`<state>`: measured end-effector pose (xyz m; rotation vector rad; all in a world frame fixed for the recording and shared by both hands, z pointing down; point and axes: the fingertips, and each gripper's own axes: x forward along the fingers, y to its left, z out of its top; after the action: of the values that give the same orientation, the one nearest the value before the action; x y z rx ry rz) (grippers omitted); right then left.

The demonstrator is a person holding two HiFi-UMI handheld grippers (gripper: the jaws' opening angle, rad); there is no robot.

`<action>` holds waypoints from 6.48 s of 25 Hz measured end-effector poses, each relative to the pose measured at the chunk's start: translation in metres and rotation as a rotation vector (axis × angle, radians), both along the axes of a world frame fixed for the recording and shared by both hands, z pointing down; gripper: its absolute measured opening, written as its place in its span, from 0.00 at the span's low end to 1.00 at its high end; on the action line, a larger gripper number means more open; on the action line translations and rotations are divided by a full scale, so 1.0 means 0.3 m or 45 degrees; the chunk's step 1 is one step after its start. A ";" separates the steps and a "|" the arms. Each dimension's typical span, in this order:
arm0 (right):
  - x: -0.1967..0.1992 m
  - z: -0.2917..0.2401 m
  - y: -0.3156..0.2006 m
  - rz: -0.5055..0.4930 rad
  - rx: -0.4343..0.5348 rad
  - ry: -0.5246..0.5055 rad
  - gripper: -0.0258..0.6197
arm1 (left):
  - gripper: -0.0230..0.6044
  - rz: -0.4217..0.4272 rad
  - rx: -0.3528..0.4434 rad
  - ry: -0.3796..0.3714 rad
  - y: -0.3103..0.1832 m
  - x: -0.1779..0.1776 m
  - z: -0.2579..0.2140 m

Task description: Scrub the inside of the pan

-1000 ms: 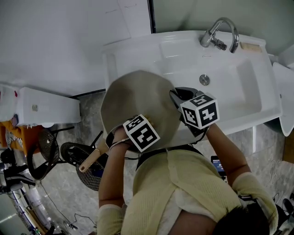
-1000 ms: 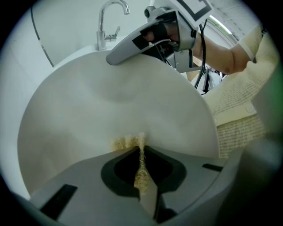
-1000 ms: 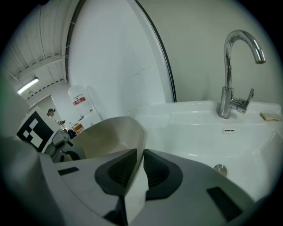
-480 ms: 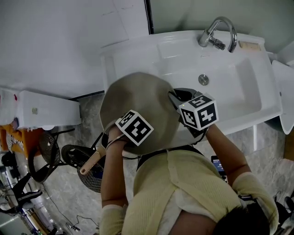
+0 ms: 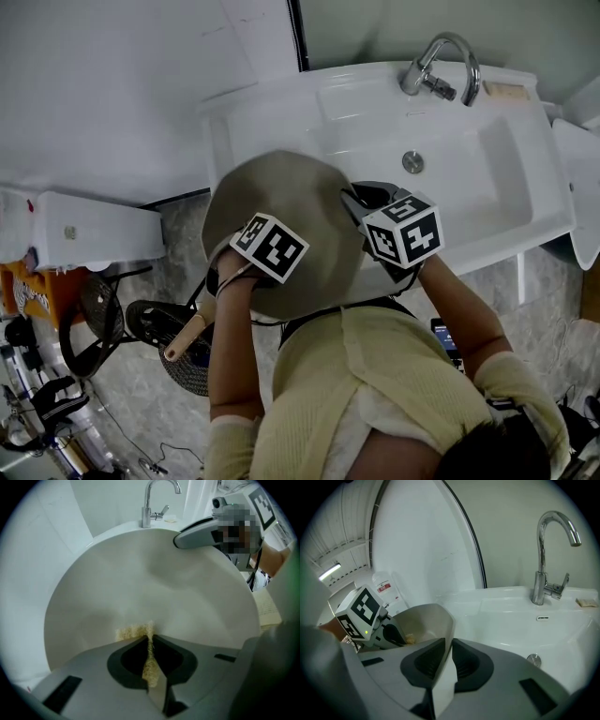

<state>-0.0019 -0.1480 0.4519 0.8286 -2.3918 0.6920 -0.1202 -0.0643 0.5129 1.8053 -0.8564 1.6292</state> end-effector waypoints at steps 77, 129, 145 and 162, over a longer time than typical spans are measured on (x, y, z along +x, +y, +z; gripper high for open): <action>0.005 -0.009 0.010 0.027 0.026 -0.028 0.11 | 0.17 0.092 0.277 0.635 0.081 0.294 -0.176; -0.076 -0.264 0.159 -0.098 0.134 -0.184 0.09 | 0.17 -0.898 1.035 0.839 0.099 -0.164 -0.553; -0.085 -0.246 0.176 -0.117 0.115 -0.162 0.08 | 0.17 -0.829 0.938 0.783 0.115 -0.128 -0.503; -0.111 -0.246 0.173 -0.145 0.114 -0.168 0.08 | 0.17 -0.715 0.938 0.781 0.089 -0.096 -0.529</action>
<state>-0.0354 -0.0963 0.3780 0.6953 -2.5823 0.6162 -0.1489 -0.0374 0.3542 2.0645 -1.5790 0.3647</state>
